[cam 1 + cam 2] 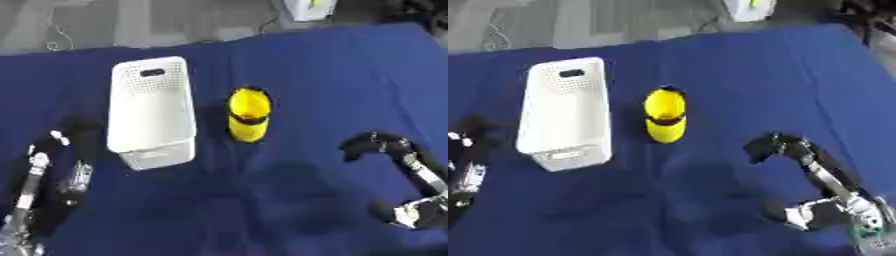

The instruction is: Pick up objects on the table and place them in the box.

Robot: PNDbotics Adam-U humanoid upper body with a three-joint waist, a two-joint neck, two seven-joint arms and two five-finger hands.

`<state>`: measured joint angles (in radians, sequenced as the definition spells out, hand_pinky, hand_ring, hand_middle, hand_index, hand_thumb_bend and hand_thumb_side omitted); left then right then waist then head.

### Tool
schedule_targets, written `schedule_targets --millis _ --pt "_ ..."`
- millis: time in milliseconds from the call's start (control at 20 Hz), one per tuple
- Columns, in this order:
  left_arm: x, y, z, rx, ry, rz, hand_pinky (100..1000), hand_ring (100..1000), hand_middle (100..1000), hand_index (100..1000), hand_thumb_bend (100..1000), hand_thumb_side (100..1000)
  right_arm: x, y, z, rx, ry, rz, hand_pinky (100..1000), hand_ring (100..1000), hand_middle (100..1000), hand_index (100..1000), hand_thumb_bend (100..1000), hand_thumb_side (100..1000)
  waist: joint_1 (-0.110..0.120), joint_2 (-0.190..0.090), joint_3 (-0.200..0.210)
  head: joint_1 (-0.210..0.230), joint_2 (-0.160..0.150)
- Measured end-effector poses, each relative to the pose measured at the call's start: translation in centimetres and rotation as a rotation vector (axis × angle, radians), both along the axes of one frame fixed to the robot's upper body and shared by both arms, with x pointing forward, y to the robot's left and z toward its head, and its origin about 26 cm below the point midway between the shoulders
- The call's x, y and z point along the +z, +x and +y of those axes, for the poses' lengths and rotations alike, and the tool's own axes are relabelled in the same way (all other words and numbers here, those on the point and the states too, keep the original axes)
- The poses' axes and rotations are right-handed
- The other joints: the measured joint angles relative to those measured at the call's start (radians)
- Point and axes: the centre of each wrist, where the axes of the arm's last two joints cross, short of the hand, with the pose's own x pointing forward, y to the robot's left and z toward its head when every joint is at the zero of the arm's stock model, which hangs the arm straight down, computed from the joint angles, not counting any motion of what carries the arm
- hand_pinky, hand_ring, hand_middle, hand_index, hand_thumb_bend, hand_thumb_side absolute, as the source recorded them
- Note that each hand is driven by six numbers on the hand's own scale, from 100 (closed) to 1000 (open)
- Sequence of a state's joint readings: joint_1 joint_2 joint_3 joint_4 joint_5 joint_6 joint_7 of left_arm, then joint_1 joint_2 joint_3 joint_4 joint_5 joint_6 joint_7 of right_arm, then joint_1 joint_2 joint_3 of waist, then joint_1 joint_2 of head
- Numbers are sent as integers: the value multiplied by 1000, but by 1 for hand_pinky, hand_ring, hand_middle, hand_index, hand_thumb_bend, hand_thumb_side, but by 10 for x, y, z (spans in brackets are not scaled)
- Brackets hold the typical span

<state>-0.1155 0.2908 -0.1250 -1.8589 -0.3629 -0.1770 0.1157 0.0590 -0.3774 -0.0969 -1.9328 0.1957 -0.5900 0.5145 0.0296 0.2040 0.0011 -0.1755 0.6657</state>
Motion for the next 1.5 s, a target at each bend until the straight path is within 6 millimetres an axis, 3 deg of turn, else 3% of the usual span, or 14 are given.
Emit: schedule_targets --millis 800,1150,1500 --pt "0 -1 0 2 2 -2 896 662 739 936 102 843 0 1 1 4 -7 -3 614 625 736 801 577 734 -8 2 5 1 -9" --pt "-2 -2 1 5 3 4 896 663 739 936 102 843 12 9 5 67 -49 -37 632 637 739 793 589 738 -13 -6 9 -2 -9" --pt "-4 -3 2 8 5 13 896 665 739 935 100 841 29 21 15 168 -91 -78 657 655 742 783 597 739 -13 -19 19 -45 -10"
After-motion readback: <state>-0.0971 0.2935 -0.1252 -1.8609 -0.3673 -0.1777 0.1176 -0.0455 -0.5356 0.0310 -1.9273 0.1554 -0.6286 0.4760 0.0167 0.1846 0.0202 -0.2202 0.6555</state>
